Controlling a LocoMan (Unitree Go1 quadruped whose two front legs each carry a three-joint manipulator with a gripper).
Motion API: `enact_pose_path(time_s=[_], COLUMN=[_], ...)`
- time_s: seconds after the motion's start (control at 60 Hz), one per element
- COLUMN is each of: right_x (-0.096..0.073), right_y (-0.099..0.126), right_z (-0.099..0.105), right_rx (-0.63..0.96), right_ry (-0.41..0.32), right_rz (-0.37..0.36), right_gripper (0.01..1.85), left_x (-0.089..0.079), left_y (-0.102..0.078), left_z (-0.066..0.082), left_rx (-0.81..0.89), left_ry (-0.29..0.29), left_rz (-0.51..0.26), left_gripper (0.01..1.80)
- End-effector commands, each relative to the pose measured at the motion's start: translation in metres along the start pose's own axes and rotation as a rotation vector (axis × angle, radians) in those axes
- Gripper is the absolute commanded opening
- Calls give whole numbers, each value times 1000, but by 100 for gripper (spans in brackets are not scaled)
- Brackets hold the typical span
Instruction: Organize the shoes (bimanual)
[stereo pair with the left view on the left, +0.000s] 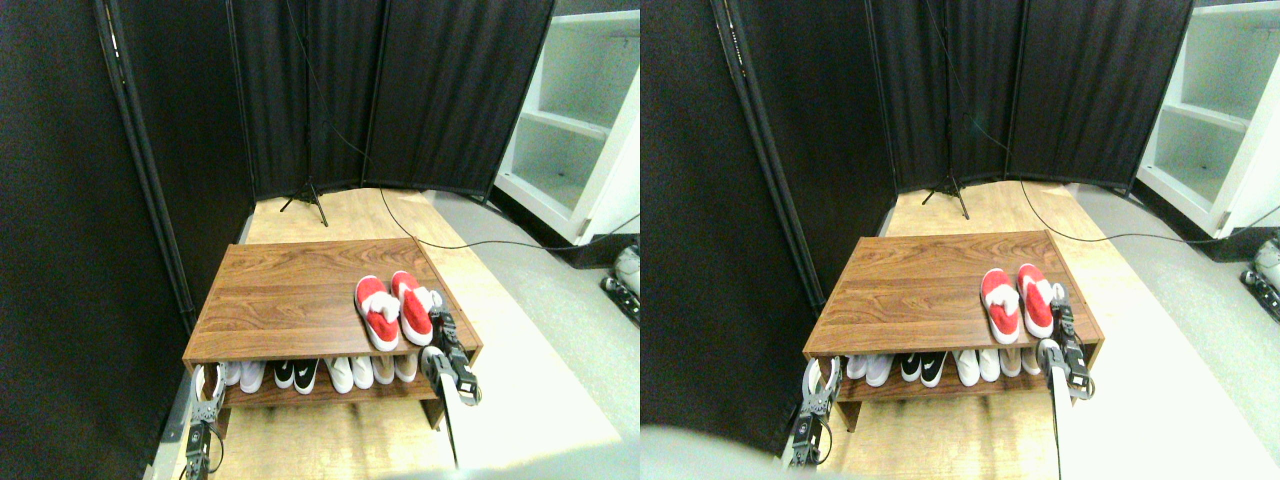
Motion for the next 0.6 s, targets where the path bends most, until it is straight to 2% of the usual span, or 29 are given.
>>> enact_pose_path(time_s=[0.017,0.2,0.417,0.6], right_x=[0,0,-2,0], right_y=[2,1,1,7], right_z=[-11,-20,-24,-10], right_rx=[15,69,46,-49], right_ry=[44,56,59,5], right_rz=[6,-13,-3,23], right_gripper=[1,1,1,1], left_x=[0,-1,1,5], left_y=[-6,-6,-5,-3], left_z=[2,3,3,3], left_rx=[-9,-10,-2,1], left_ry=[-18,-27,-24,-20], left_rz=[-47,-53,-56,-54], left_gripper=[25,24,25,25])
